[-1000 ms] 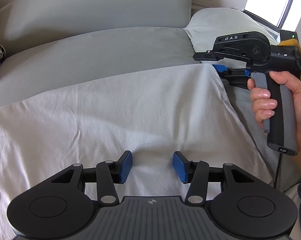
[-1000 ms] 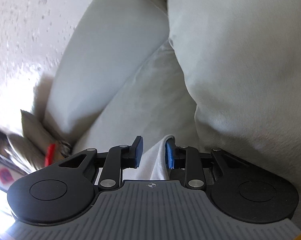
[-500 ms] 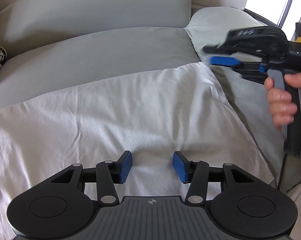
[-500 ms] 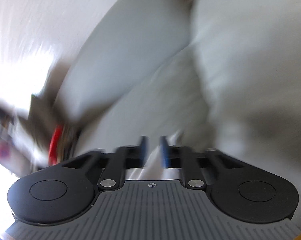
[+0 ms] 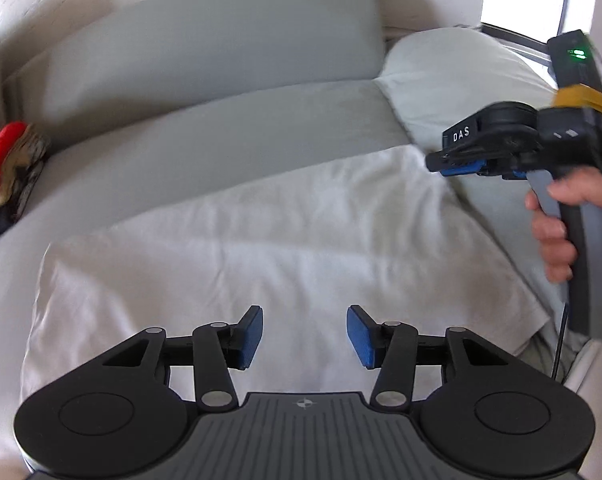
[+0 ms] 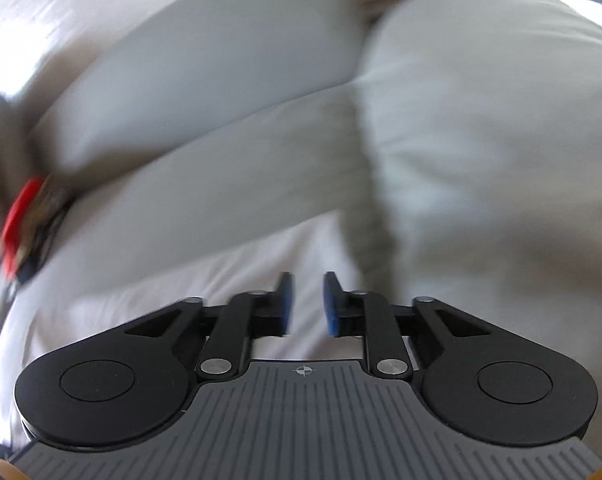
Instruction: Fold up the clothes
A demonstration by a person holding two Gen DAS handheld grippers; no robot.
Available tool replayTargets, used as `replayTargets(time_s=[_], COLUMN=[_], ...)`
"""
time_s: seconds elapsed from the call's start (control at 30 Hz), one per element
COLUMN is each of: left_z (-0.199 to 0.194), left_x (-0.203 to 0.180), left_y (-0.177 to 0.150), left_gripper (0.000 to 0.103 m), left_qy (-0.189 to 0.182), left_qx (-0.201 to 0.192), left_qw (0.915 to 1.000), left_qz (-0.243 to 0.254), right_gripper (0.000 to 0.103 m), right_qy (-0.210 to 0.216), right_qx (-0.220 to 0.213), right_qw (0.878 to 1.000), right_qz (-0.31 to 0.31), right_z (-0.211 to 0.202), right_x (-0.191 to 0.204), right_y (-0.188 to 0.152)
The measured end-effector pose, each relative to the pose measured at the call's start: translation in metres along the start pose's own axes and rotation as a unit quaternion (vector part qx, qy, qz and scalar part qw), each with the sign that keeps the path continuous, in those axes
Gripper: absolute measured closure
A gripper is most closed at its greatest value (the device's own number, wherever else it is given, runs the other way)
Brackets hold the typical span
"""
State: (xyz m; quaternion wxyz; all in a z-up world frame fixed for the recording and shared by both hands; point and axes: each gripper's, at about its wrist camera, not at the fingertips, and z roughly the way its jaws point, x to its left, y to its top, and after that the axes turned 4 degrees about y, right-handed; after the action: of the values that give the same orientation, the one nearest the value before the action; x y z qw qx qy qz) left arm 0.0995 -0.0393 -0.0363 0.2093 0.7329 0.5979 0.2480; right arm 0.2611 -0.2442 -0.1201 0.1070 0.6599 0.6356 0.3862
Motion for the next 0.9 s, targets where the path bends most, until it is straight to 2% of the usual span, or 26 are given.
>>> replayTargets(time_s=[0.07, 0.13, 0.17, 0.2, 0.23, 0.27, 0.3, 0.33, 0.4, 0.47, 0.53, 0.57, 0.67, 0.73, 0.8, 0.83, 0.9], left_z=[0.000, 0.001, 0.002, 0.002, 0.003, 0.003, -0.002, -0.007, -0.015, -0.024, -0.037, -0.043, -0.056, -0.052, -0.042, -0.032, -0.010], left_x=[0.011, 0.023, 0.029, 0.035, 0.041, 0.046, 0.051, 0.056, 0.060, 0.061, 0.066, 0.069, 0.081, 0.088, 0.095, 0.096, 0.102], left_y=[-0.008, -0.016, -0.020, -0.024, -0.028, -0.032, -0.037, -0.042, -0.050, -0.056, -0.064, -0.068, -0.075, -0.071, -0.064, -0.062, -0.064], left_gripper=[0.055, 0.055, 0.055, 0.055, 0.054, 0.054, 0.054, 0.054, 0.054, 0.054, 0.054, 0.054, 0.054, 0.054, 0.055, 0.057, 0.061], left_qy=[0.005, 0.013, 0.016, 0.020, 0.023, 0.025, 0.016, 0.010, 0.018, 0.022, 0.027, 0.030, 0.039, 0.050, 0.062, 0.072, 0.113], left_qx=[0.015, 0.032, 0.041, 0.050, 0.059, 0.066, 0.066, 0.065, 0.063, 0.064, 0.056, 0.050, 0.021, -0.016, -0.054, -0.058, -0.006], left_qw=[0.9998, 0.9992, 0.9987, 0.9981, 0.9974, 0.9967, 0.9966, 0.9964, 0.9967, 0.9968, 0.9971, 0.9973, 0.9975, 0.9963, 0.9933, 0.9925, 0.9914], left_qz=[-0.010, -0.020, -0.025, -0.029, -0.034, -0.039, -0.047, -0.053, -0.048, -0.043, -0.044, -0.044, -0.055, -0.068, -0.081, -0.079, -0.067], right_gripper=[0.073, 0.078, 0.077, 0.070, 0.072, 0.076, 0.101, 0.103, 0.103, 0.092, 0.069, 0.066, 0.065, 0.066, 0.066, 0.064, 0.060], right_qy=[-0.009, -0.057, -0.082, -0.102, -0.122, -0.142, -0.162, -0.170, -0.159, -0.151, -0.150, -0.139, -0.088, -0.057, -0.057, -0.067, -0.103], right_qx=[0.016, 0.040, 0.047, 0.049, 0.051, 0.052, 0.054, 0.056, 0.060, 0.044, 0.022, 0.016, 0.020, 0.019, 0.023, 0.030, 0.055], right_qw=[0.999, 0.994, 0.992, 0.992, 0.990, 0.988, 0.985, 0.984, 0.985, 0.986, 0.987, 0.989, 0.995, 0.998, 0.998, 0.997, 0.989], right_qz=[-0.049, -0.081, -0.080, -0.062, -0.044, -0.026, -0.008, 0.008, 0.035, 0.049, 0.047, 0.044, 0.038, 0.024, -0.009, -0.031, -0.089], right_z=[0.004, 0.008, 0.008, 0.004, -0.001, -0.005, -0.009, -0.015, -0.029, -0.051, -0.074, -0.082, -0.094, -0.089, -0.075, -0.069, -0.070], right_x=[0.018, 0.020, 0.017, 0.008, -0.001, -0.010, -0.019, -0.026, -0.035, -0.028, -0.017, -0.011, 0.008, 0.028, 0.047, 0.056, 0.072], right_y=[-0.012, -0.026, -0.029, -0.030, -0.031, -0.033, -0.034, -0.035, -0.038, -0.039, -0.044, -0.048, -0.061, -0.070, -0.078, -0.084, -0.099])
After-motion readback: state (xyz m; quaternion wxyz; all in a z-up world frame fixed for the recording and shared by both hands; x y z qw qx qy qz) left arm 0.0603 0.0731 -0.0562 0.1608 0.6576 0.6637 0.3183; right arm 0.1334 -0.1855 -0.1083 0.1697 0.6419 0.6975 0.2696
